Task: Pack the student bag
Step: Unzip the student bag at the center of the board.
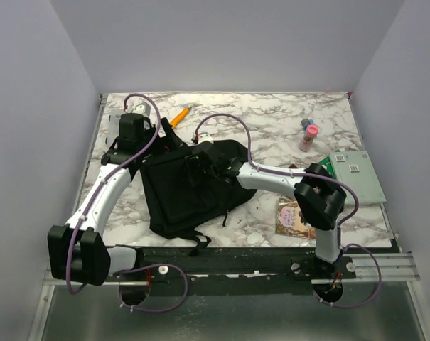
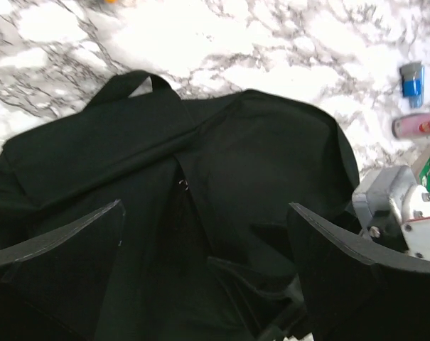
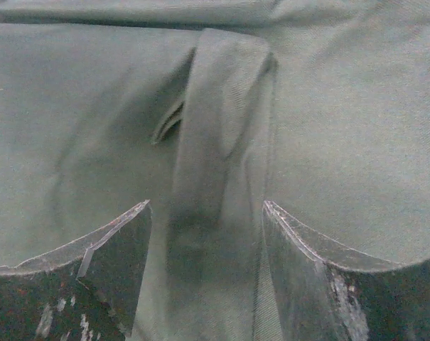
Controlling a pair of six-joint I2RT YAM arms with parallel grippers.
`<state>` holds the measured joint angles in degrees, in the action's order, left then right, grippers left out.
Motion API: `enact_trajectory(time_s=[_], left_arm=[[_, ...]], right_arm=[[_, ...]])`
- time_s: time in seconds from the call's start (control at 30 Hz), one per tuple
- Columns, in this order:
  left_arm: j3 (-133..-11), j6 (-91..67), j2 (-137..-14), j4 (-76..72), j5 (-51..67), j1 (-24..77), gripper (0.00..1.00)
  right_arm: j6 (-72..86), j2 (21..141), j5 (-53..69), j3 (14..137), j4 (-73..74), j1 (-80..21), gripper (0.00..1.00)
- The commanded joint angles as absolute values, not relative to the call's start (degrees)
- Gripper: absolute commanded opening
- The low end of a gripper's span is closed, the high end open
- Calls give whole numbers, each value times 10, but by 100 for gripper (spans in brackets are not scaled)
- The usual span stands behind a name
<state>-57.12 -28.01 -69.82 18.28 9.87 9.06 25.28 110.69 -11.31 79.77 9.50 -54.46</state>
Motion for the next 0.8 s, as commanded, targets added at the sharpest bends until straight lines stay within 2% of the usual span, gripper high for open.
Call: enact_trajectory(time_s=[0.0, 0.3, 0.43, 0.5, 0.6, 0.7, 0.77], left_arm=[[-606, -262, -741, 224, 159, 88, 98], [-632, -254, -811, 246, 166, 89, 93], [-695, -260, -864, 320, 147, 92, 88], [-728, -245, -893, 348, 130, 98, 88], [-770, -224, -931, 381, 95, 110, 87], [-780, -200, -968, 381, 88, 124, 86], [-779, -198, -991, 383, 90, 130, 85]], right_arm=[[239, 1138, -175, 826, 90, -544, 66], [236, 1172, -175, 812, 32, -544, 55], [229, 1183, -184, 802, 7, -545, 49], [216, 1188, -185, 805, 7, -544, 41], [207, 1189, -201, 812, 22, -544, 24], [194, 1176, -195, 797, 9, -544, 2], [185, 1162, -185, 781, -3, -543, 1]])
